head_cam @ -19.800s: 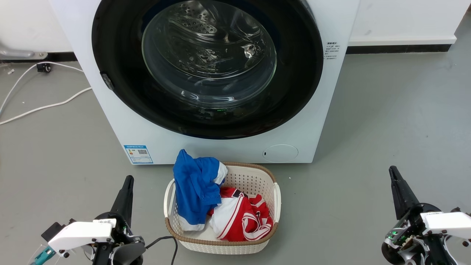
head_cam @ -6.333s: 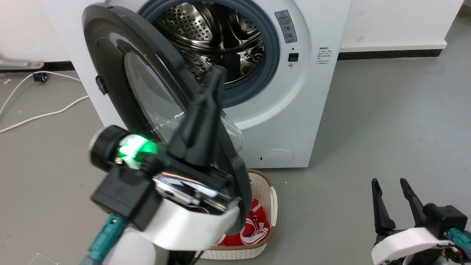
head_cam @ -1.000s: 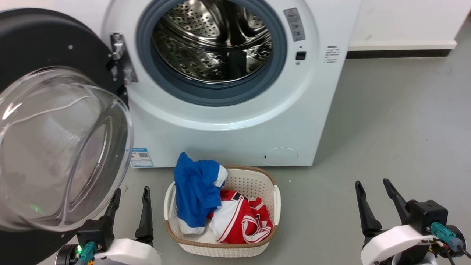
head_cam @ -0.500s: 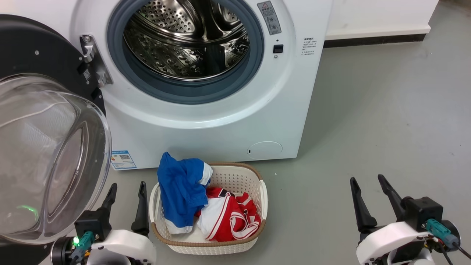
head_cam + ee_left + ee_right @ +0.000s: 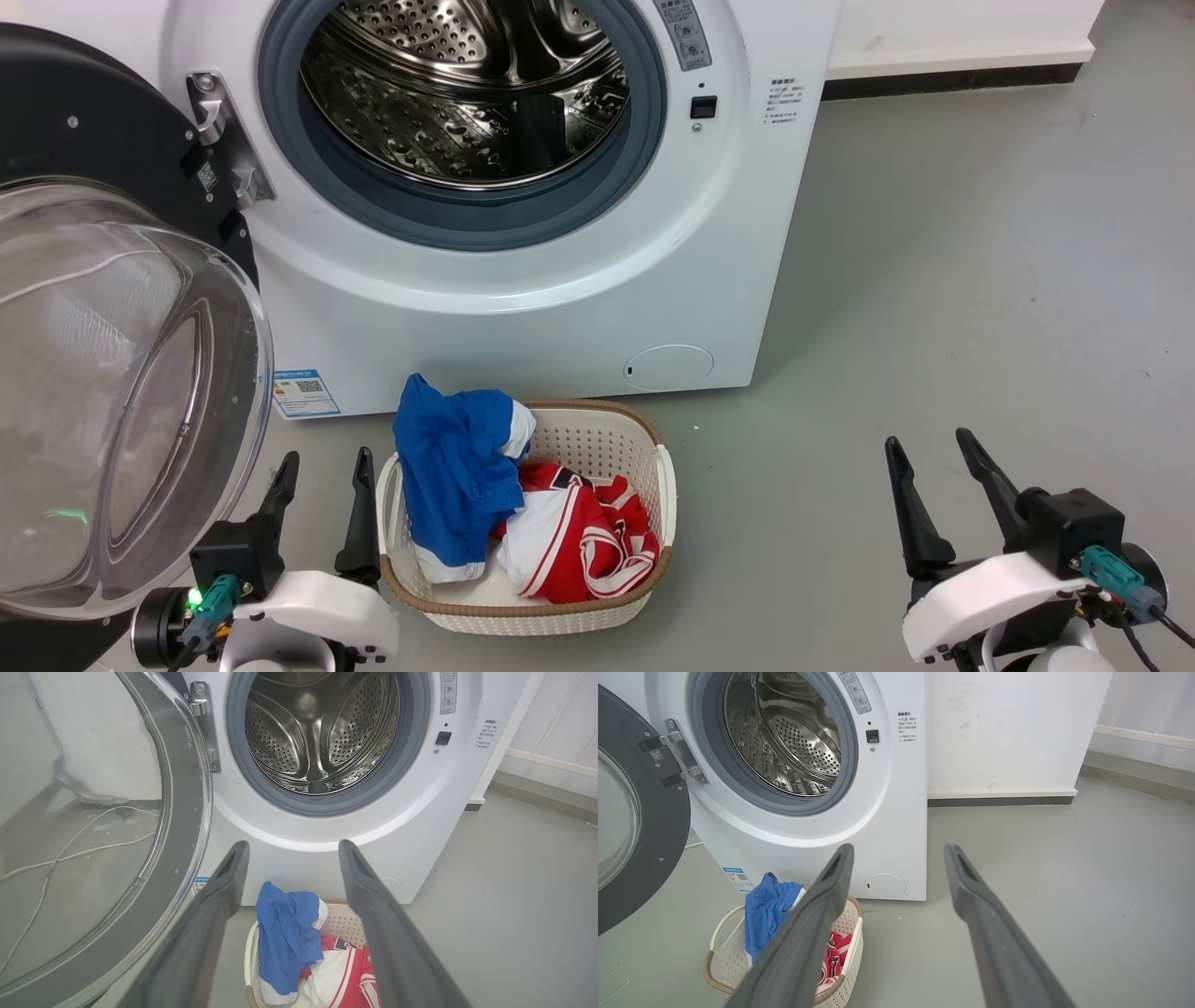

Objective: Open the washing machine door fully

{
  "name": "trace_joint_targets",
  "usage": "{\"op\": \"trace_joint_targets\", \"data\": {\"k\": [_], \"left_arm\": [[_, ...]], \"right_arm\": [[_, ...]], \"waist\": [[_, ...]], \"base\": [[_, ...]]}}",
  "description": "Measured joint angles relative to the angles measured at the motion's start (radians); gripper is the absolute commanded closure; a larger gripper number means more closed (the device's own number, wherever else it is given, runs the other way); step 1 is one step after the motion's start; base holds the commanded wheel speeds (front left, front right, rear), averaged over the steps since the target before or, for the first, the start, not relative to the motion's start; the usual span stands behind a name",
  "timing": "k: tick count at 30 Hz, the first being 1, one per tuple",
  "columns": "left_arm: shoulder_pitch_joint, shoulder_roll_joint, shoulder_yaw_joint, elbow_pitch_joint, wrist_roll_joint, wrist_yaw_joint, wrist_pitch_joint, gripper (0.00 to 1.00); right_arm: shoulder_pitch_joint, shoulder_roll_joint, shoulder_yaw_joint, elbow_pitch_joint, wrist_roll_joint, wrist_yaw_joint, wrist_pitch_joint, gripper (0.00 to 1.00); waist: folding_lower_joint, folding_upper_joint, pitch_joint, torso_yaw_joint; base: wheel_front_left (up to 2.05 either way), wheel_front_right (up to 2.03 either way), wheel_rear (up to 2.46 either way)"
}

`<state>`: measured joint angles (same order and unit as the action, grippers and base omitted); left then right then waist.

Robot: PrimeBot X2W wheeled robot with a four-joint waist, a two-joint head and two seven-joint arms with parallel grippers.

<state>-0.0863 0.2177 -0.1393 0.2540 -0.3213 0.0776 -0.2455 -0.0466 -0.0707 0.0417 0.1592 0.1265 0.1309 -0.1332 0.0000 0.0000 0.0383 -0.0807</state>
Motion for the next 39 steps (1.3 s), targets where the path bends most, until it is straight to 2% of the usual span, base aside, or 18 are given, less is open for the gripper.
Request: {"op": "trace_joint_targets", "data": {"k": [13, 14, 19, 35, 39], "left_arm": [[-0.001, 0.006, -0.003, 0.006, -0.008, 0.000, -0.004, 0.00], [-0.001, 0.006, -0.004, 0.006, -0.008, 0.000, -0.004, 1.00], [0.020, -0.014, -0.009, 0.037, -0.026, -0.002, 0.007, 1.00], [0.020, -0.044, 0.050, 0.031, -0.303, -0.045, 0.085, 1.00], [0.019, -0.049, 0.057, 0.029, -0.347, -0.052, 0.095, 1.00]], "right_arm": [[0.000, 0.001, -0.008, -0.006, -0.003, 0.000, 0.000, 0.00], [0.001, 0.001, -0.008, -0.007, -0.003, 0.000, 0.000, 1.00], [0.028, 0.005, -0.007, 0.027, 0.017, 0.000, 0.007, 1.00], [0.021, 0.008, -0.038, 0.038, 0.340, 0.000, 0.060, 1.00], [0.020, 0.008, -0.044, 0.040, 0.391, 0.000, 0.069, 1.00]], "waist": [[0.0000, 0.0000, -0.002, -0.002], [0.0000, 0.0000, -0.003, -0.002], [0.0000, 0.0000, -0.004, -0.001], [0.0000, 0.0000, -0.008, 0.011], [0.0000, 0.0000, -0.009, 0.013]], "base": [[0.00, 0.00, 0.00], [0.00, 0.00, 0.00], [0.00, 0.00, 0.00], [0.00, 0.00, 0.00], [0.00, 0.00, 0.00]]}}
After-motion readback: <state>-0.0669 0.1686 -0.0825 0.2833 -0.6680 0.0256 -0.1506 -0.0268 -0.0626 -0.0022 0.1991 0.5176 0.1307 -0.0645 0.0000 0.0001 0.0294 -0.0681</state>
